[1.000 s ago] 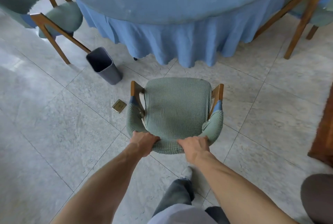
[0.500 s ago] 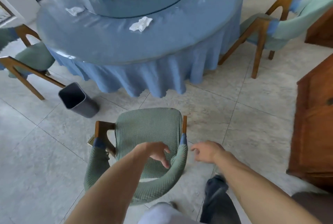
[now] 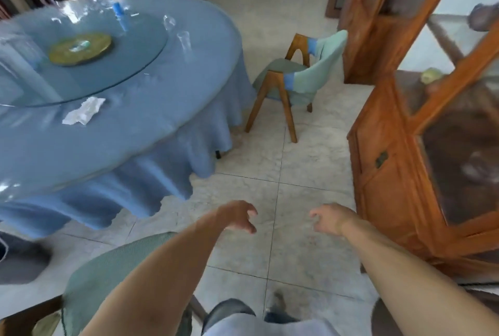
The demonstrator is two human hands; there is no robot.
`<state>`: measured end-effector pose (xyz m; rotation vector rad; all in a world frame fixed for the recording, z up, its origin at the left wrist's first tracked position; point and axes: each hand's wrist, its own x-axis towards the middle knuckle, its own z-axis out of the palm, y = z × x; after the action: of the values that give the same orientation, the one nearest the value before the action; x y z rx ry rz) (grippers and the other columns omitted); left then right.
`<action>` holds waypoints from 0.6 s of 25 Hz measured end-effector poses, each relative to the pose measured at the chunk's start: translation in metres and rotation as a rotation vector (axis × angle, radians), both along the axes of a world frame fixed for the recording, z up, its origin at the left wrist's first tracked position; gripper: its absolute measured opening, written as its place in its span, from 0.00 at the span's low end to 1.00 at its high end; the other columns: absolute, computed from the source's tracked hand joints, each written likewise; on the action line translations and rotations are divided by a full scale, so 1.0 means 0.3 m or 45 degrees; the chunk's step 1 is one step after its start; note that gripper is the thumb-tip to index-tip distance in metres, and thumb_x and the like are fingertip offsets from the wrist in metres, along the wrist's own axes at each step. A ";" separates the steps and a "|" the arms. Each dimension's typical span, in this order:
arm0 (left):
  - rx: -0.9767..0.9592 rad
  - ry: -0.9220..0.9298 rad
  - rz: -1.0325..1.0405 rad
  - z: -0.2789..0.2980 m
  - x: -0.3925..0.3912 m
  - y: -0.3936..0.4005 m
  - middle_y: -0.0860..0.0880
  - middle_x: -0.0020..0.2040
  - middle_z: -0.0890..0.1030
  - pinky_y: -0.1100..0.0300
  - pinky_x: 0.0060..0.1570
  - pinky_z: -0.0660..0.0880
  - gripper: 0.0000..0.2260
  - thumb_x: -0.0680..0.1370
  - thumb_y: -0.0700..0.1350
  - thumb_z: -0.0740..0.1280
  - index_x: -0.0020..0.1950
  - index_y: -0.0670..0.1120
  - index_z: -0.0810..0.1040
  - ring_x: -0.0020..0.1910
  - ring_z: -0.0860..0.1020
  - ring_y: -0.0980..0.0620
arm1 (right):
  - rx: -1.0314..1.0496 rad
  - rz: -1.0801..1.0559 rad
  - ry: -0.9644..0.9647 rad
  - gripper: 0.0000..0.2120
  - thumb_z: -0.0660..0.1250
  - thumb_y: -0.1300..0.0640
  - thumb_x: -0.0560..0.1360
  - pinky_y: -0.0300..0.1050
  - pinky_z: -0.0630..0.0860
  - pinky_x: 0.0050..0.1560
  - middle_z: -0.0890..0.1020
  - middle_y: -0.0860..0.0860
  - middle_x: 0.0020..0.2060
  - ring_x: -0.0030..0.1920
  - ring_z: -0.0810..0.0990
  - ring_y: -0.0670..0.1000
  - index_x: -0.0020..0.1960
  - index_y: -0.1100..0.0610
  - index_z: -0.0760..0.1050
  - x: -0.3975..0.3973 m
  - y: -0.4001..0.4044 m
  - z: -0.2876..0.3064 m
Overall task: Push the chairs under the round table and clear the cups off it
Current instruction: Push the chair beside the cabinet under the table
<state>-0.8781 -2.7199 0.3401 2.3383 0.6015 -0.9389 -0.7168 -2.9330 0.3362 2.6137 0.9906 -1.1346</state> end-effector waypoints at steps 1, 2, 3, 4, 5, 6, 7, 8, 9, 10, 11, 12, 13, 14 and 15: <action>0.022 -0.007 -0.032 0.006 0.079 -0.001 0.50 0.66 0.78 0.56 0.63 0.68 0.27 0.75 0.51 0.73 0.73 0.51 0.71 0.66 0.74 0.48 | 0.032 -0.033 -0.006 0.21 0.64 0.49 0.76 0.42 0.71 0.57 0.75 0.50 0.66 0.63 0.76 0.53 0.69 0.44 0.72 0.056 -0.016 0.015; 0.039 -0.015 -0.052 0.008 0.139 0.006 0.50 0.66 0.78 0.56 0.62 0.68 0.27 0.75 0.51 0.73 0.72 0.51 0.71 0.66 0.74 0.48 | 0.058 -0.053 -0.014 0.20 0.64 0.49 0.76 0.42 0.71 0.58 0.76 0.50 0.66 0.64 0.76 0.53 0.68 0.44 0.72 0.100 -0.026 0.027; 0.054 -0.023 -0.062 0.009 0.177 0.016 0.50 0.65 0.78 0.57 0.61 0.68 0.27 0.75 0.51 0.73 0.72 0.51 0.72 0.66 0.74 0.48 | 0.078 -0.057 -0.030 0.20 0.64 0.48 0.77 0.42 0.72 0.59 0.75 0.50 0.66 0.64 0.75 0.53 0.68 0.44 0.73 0.134 -0.031 0.032; 0.066 -0.030 -0.083 0.009 0.228 0.023 0.50 0.65 0.78 0.57 0.60 0.68 0.26 0.75 0.52 0.73 0.72 0.51 0.72 0.66 0.74 0.48 | 0.085 -0.067 -0.061 0.19 0.63 0.48 0.77 0.43 0.72 0.59 0.75 0.50 0.67 0.64 0.75 0.53 0.68 0.44 0.73 0.182 -0.042 0.033; 0.077 -0.029 -0.104 0.006 0.282 0.033 0.50 0.65 0.78 0.57 0.60 0.68 0.26 0.75 0.52 0.73 0.72 0.51 0.72 0.66 0.74 0.48 | 0.084 -0.065 -0.100 0.19 0.63 0.49 0.77 0.44 0.73 0.59 0.75 0.50 0.67 0.64 0.75 0.53 0.68 0.44 0.73 0.231 -0.047 0.035; 0.082 -0.026 -0.123 0.001 0.326 0.048 0.50 0.66 0.77 0.56 0.61 0.69 0.26 0.75 0.53 0.73 0.72 0.51 0.71 0.66 0.73 0.48 | 0.077 -0.054 -0.134 0.19 0.63 0.49 0.78 0.44 0.73 0.59 0.76 0.50 0.67 0.63 0.76 0.53 0.68 0.44 0.72 0.272 -0.044 0.038; 0.085 -0.019 -0.147 0.000 0.369 0.064 0.50 0.67 0.76 0.54 0.63 0.69 0.27 0.75 0.53 0.73 0.72 0.51 0.71 0.67 0.73 0.47 | 0.075 -0.055 -0.153 0.19 0.62 0.49 0.78 0.44 0.72 0.58 0.76 0.50 0.66 0.63 0.76 0.53 0.69 0.44 0.72 0.312 -0.035 0.039; 0.090 -0.014 -0.173 -0.004 0.418 0.082 0.50 0.69 0.74 0.53 0.65 0.69 0.27 0.75 0.53 0.72 0.73 0.51 0.70 0.68 0.72 0.47 | 0.075 -0.069 -0.159 0.19 0.62 0.48 0.79 0.43 0.72 0.57 0.76 0.50 0.66 0.63 0.76 0.53 0.69 0.44 0.72 0.354 -0.021 0.040; 0.100 -0.010 -0.199 -0.009 0.468 0.104 0.50 0.69 0.74 0.52 0.66 0.70 0.27 0.75 0.54 0.72 0.73 0.51 0.70 0.68 0.72 0.47 | 0.081 -0.081 -0.161 0.19 0.62 0.48 0.79 0.43 0.72 0.56 0.76 0.50 0.66 0.63 0.77 0.53 0.69 0.44 0.72 0.396 -0.001 0.041; 0.106 -0.009 -0.226 -0.015 0.529 0.133 0.49 0.70 0.73 0.51 0.66 0.70 0.27 0.75 0.54 0.72 0.73 0.51 0.70 0.68 0.72 0.46 | 0.089 -0.093 -0.162 0.19 0.62 0.47 0.78 0.44 0.72 0.56 0.76 0.50 0.66 0.62 0.77 0.53 0.69 0.45 0.72 0.446 0.027 0.043; 0.113 -0.005 -0.245 -0.023 0.587 0.165 0.49 0.70 0.73 0.50 0.66 0.70 0.27 0.75 0.55 0.72 0.73 0.51 0.70 0.68 0.72 0.46 | 0.095 -0.100 -0.163 0.19 0.63 0.47 0.78 0.44 0.73 0.57 0.76 0.50 0.65 0.62 0.77 0.53 0.69 0.45 0.72 0.494 0.055 0.043; 0.121 -0.011 -0.259 -0.027 0.648 0.202 0.49 0.70 0.74 0.50 0.66 0.70 0.27 0.75 0.55 0.72 0.73 0.52 0.70 0.67 0.72 0.46 | 0.097 -0.104 -0.165 0.20 0.63 0.46 0.78 0.45 0.74 0.59 0.76 0.51 0.66 0.63 0.76 0.53 0.69 0.45 0.72 0.544 0.087 0.042; 0.124 -0.026 -0.262 -0.036 0.712 0.245 0.50 0.69 0.74 0.50 0.66 0.71 0.27 0.75 0.56 0.72 0.72 0.52 0.71 0.67 0.73 0.46 | 0.093 -0.109 -0.164 0.20 0.63 0.46 0.78 0.45 0.74 0.60 0.76 0.51 0.66 0.63 0.76 0.53 0.69 0.45 0.71 0.599 0.125 0.041; 0.123 -0.043 -0.255 -0.048 0.770 0.289 0.50 0.69 0.74 0.50 0.66 0.71 0.28 0.74 0.56 0.72 0.72 0.53 0.71 0.67 0.73 0.46 | 0.087 -0.110 -0.159 0.20 0.62 0.46 0.78 0.46 0.74 0.60 0.75 0.51 0.66 0.63 0.76 0.53 0.69 0.45 0.71 0.652 0.165 0.042; 0.121 -0.056 -0.242 -0.057 0.837 0.335 0.50 0.69 0.73 0.49 0.66 0.71 0.28 0.74 0.57 0.72 0.72 0.53 0.71 0.67 0.73 0.46 | 0.080 -0.112 -0.159 0.20 0.62 0.45 0.78 0.46 0.74 0.60 0.75 0.51 0.66 0.63 0.75 0.53 0.70 0.46 0.71 0.715 0.211 0.042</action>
<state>-0.6269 -2.6193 0.3230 2.5287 0.4193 -0.9581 -0.5022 -2.8697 0.3488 2.7641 0.9085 -0.9591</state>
